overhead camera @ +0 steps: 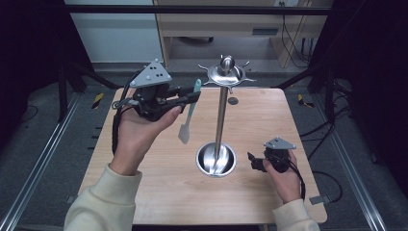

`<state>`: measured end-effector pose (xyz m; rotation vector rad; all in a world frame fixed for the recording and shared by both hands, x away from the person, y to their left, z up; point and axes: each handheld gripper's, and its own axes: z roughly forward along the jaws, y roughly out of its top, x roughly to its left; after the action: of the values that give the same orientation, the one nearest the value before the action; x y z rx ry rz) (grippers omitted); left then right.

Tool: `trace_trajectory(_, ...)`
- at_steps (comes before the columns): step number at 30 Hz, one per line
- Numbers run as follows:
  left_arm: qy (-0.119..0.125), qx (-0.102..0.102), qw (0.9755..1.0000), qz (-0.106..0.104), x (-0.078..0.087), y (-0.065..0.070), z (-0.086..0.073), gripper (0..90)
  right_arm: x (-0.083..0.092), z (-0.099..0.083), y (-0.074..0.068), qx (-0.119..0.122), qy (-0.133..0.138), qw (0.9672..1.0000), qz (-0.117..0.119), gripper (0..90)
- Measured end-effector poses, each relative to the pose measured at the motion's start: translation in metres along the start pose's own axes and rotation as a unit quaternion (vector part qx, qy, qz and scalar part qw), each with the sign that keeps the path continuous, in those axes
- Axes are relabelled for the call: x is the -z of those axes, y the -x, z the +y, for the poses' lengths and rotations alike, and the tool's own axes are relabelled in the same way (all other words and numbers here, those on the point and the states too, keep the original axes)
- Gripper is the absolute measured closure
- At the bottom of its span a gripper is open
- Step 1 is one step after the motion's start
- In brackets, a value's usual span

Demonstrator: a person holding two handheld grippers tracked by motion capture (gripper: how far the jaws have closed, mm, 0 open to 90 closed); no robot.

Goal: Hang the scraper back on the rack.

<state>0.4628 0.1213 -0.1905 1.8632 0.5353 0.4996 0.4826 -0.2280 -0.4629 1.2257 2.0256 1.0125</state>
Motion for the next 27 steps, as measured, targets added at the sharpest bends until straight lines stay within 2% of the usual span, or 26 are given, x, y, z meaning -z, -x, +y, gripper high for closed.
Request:
trace_trajectory(8,-0.001,0.000,0.9999,-0.011,0.000,0.001,0.000,73.9,0.000,0.000,0.000,0.000,0.001,1.0000,-0.001,13.5)
trace_trajectory(20,-0.011,-0.002,0.9999,-0.013,-0.013,0.003,0.001,73.9,0.001,0.000,0.001,0.000,0.001,1.0000,0.000,13.4)
trace_trajectory(27,-0.009,0.001,0.9999,-0.014,-0.019,0.003,0.003,73.8,0.001,0.000,0.001,-0.003,0.001,1.0000,0.002,13.4)
